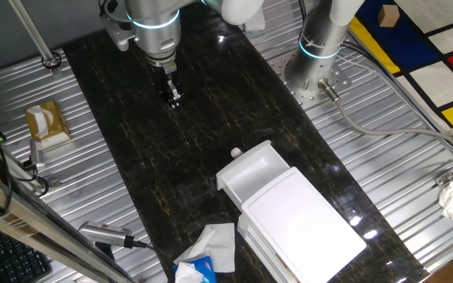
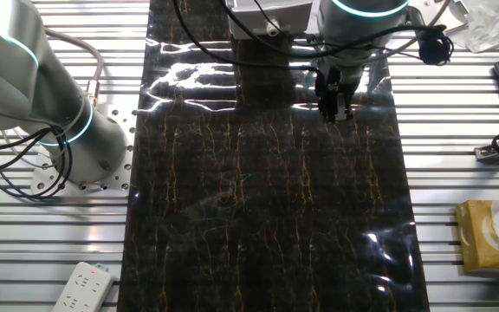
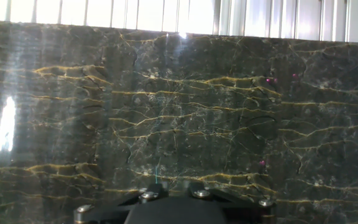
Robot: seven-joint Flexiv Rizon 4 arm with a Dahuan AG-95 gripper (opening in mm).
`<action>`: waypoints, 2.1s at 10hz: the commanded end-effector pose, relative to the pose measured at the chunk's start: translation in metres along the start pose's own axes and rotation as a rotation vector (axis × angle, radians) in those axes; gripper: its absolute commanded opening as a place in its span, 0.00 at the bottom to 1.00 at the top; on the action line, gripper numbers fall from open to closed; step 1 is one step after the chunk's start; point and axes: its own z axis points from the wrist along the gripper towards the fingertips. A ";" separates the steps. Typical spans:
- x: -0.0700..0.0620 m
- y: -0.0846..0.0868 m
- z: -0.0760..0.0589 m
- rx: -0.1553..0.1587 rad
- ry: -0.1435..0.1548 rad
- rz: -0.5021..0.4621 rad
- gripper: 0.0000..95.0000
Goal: Use the gripper to push and close the drawer
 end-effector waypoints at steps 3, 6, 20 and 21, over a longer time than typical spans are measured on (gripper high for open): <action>0.000 0.000 0.000 0.003 -0.004 -0.004 0.00; 0.000 0.000 0.000 -0.001 0.001 -0.018 0.00; 0.001 -0.004 0.005 -0.002 0.000 -0.101 0.00; 0.001 -0.004 0.004 -0.002 0.002 -0.107 0.00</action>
